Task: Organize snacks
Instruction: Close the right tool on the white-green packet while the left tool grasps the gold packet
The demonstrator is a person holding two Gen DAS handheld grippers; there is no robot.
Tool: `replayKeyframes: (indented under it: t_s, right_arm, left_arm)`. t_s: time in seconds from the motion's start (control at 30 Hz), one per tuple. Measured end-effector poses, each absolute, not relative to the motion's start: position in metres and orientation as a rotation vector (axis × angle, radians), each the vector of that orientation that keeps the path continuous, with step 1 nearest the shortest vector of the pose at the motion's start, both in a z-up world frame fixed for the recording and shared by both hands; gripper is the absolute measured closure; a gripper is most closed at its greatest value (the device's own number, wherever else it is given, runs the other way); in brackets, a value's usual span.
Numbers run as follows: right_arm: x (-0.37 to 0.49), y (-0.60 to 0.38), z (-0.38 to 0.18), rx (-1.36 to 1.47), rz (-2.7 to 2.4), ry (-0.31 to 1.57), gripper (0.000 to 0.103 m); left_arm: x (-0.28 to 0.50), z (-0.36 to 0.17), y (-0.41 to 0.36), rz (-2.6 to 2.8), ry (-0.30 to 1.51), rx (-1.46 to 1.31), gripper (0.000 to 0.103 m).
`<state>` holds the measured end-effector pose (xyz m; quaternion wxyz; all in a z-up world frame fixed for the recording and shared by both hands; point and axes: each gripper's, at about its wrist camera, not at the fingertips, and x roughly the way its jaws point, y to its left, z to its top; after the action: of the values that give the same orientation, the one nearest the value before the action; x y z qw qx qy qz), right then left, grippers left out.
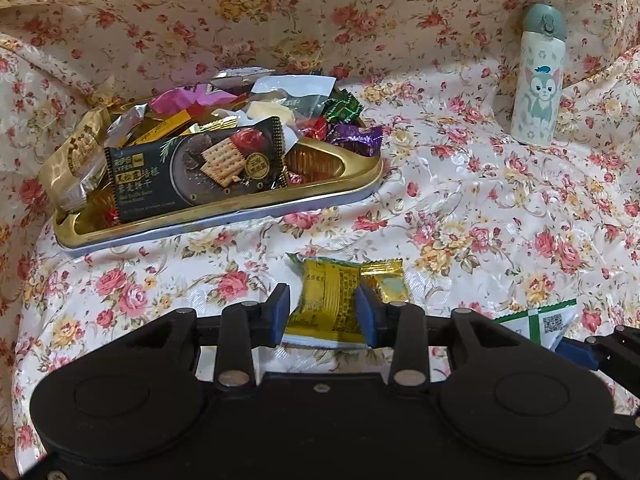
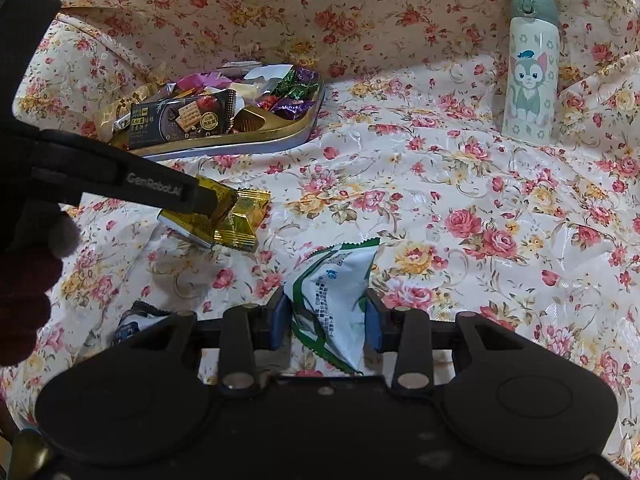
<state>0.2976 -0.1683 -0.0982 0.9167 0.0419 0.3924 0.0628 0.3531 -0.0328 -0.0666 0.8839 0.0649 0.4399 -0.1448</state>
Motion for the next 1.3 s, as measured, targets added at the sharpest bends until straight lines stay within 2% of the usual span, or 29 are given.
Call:
replayKeyframes:
  t_s: [0.53, 1.3]
  right_arm:
    - [0.299, -0.169, -0.099, 0.091, 0.132, 0.812, 0.063]
    - [0.3, -0.168, -0.1, 0.088, 0.133, 0.809, 0.063]
  left_arm:
    - [0.36, -0.07, -0.03, -0.281, 0.903, 0.149, 0.046]
    - [0.374, -0.079, -0.027, -0.242, 0.945, 0.088, 0.048]
